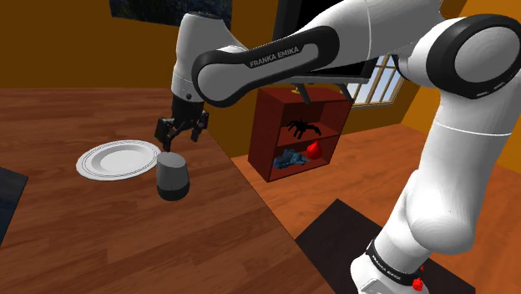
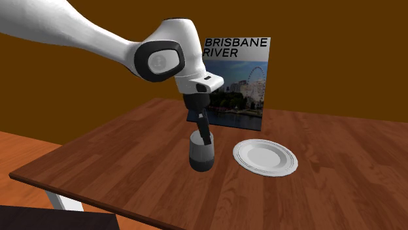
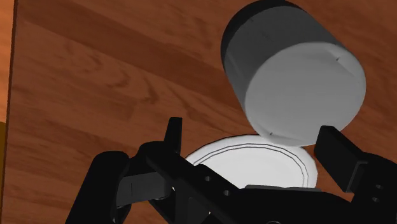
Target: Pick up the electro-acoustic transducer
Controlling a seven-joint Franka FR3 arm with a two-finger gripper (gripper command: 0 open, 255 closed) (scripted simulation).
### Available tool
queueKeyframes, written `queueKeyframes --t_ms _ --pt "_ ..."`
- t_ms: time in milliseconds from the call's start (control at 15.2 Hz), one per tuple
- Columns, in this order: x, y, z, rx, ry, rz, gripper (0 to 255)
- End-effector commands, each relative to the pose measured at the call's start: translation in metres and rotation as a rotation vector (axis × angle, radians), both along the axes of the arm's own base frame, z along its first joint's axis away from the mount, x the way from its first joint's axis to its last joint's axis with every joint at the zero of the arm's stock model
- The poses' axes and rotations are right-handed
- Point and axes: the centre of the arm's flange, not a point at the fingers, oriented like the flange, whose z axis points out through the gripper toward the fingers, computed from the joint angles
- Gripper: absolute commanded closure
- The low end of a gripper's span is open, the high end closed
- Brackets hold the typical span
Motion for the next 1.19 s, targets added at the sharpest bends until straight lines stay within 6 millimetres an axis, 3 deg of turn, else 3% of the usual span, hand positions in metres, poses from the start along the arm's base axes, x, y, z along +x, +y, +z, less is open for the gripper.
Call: queueKeyframes --t_ms 0,132,660,792,858,1122 --pt "0.009 0.02 -0.007 0.009 -0.005 0.011 0" --pt "0.02 0.042 -0.013 0.018 -0.011 0.022 0" --pt "0.021 0.042 -0.053 0.018 -0.011 0.022 0" --pt "0.021 0.042 -0.053 0.018 -0.011 0.022 0" --pt "0.02 0.042 -0.053 0.018 -0.011 0.022 255" --pt "0.02 0.042 -0.053 0.018 -0.011 0.022 255"
